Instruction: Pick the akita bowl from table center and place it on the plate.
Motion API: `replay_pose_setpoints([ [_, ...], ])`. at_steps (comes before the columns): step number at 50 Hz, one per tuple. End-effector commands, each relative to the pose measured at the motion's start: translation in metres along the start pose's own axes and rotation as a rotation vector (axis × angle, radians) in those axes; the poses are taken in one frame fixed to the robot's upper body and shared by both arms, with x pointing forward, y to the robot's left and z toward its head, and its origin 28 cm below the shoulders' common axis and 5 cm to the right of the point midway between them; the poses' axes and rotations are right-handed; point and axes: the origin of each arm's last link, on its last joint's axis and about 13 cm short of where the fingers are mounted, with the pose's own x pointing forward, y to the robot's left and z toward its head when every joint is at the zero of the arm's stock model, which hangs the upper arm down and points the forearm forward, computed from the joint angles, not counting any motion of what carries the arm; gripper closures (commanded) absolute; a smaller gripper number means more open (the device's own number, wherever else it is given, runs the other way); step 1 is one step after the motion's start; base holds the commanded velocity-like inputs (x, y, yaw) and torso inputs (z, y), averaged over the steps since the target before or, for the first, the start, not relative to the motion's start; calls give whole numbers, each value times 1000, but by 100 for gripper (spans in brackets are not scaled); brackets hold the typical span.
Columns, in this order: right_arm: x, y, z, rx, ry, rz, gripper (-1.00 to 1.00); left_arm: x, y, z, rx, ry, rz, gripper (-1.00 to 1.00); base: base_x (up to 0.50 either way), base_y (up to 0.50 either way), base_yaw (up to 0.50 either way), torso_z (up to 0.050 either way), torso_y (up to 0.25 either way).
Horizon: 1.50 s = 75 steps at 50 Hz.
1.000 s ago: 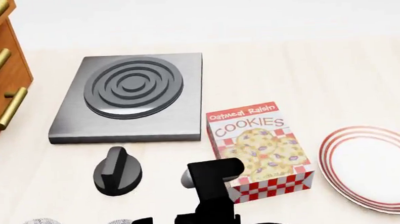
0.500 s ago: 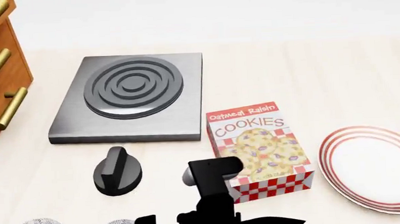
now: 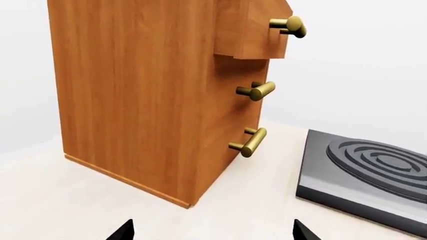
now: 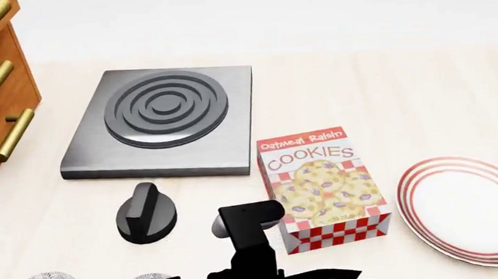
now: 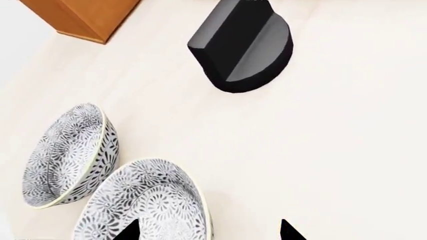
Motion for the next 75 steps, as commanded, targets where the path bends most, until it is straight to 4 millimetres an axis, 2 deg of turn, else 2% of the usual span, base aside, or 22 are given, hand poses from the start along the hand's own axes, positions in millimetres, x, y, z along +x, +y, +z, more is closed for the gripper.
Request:
replay_pose_setpoints([
  [1, 6, 0, 2, -11, 17, 14, -100, 1, 2, 0, -3, -1, 6, -100, 0, 0, 0, 0, 0],
  [21, 13, -1, -9, -10, 65, 34, -100, -1, 3, -1, -5, 1, 13, -100, 0, 0, 0, 0, 0],
  [37, 14, -3, -10, -8, 66, 31, -100, -1, 2, -1, -5, 1, 10, -100, 0, 0, 0, 0, 0],
  [38, 13, -3, -9, -11, 61, 29, 100, -1, 2, -1, -5, 1, 10, -100, 0, 0, 0, 0, 0],
  [55, 7, 0, -2, -16, -11, 1, 100, -1, 3, 0, -6, 1, 11, -100, 0, 0, 0, 0, 0],
  [64, -26, 8, 15, -86, -263, -63, 100, -2, 0, -2, -2, 3, 1, -100, 0, 0, 0, 0, 0],
  [75, -57, 13, 28, -159, -476, -147, 100, -1, -2, 0, 4, 4, -13, -100, 0, 0, 0, 0, 0],
])
